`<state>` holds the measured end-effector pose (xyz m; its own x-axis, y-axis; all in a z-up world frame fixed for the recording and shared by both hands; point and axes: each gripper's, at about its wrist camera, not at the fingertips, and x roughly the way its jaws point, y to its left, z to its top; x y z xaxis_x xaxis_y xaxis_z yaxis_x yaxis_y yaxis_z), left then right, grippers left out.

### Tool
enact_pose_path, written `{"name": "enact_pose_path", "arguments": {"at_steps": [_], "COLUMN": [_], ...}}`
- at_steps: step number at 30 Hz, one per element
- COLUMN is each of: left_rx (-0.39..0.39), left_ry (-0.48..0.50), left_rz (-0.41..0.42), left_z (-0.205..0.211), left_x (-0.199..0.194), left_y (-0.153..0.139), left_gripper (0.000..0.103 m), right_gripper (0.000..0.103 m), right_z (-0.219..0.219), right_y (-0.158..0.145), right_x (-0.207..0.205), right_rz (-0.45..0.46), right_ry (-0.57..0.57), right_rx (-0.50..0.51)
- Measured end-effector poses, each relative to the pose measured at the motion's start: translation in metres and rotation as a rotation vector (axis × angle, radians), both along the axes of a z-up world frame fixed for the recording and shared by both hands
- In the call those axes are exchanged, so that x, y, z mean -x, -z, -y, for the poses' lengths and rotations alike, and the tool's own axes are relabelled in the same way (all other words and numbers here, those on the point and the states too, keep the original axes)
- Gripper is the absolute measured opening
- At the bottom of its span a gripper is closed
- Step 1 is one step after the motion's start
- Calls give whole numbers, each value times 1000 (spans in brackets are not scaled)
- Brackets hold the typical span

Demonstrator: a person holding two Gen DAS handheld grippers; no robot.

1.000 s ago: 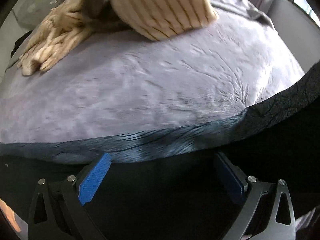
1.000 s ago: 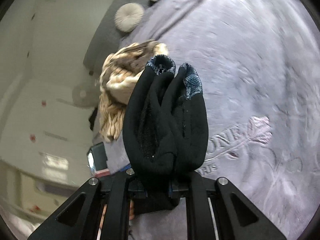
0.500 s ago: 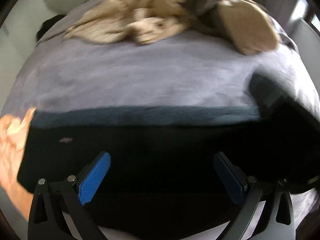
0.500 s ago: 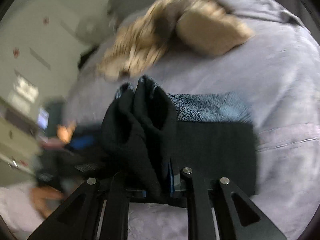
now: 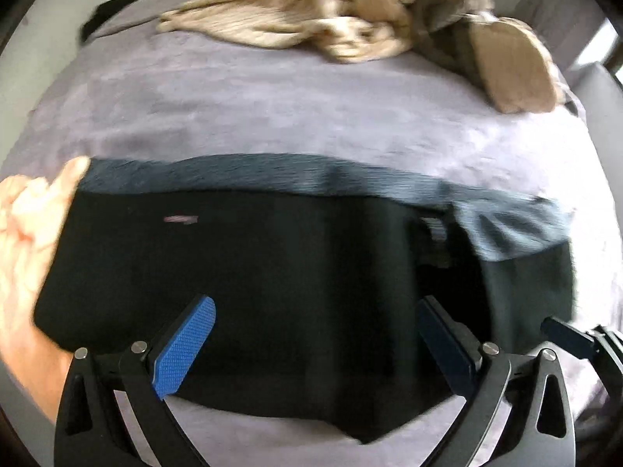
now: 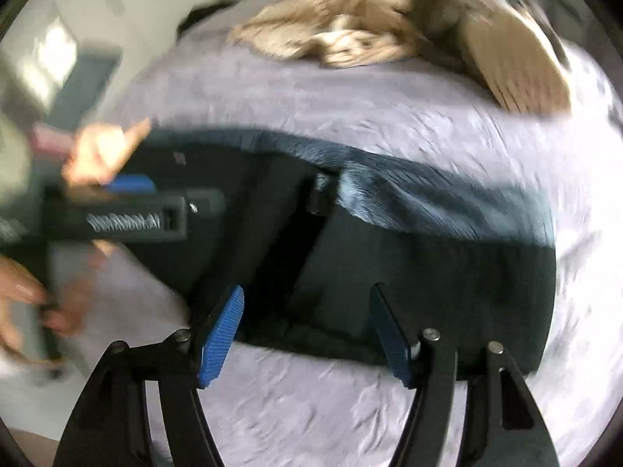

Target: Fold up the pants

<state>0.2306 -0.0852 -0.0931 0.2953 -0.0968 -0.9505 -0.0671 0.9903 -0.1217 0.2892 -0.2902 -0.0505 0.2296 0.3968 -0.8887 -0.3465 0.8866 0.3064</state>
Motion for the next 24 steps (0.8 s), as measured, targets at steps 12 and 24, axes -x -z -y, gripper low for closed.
{"name": "enact_pose_path", "arguments": {"at_steps": [12,24], "left_rx": [222,123], "left_ry": [132,150], "left_rz": [-133,-37], "left_z": [66,76], "left_x": [15,15], "left_y": [29,11], "left_gripper": [89,90], "right_gripper": [71,14], "right_z": [152,142], "right_y": [87,80], "right_x": [28,29], "right_rz": [-474,-441], "right_ry": [569,627], "right_rx": [-614,-789]}}
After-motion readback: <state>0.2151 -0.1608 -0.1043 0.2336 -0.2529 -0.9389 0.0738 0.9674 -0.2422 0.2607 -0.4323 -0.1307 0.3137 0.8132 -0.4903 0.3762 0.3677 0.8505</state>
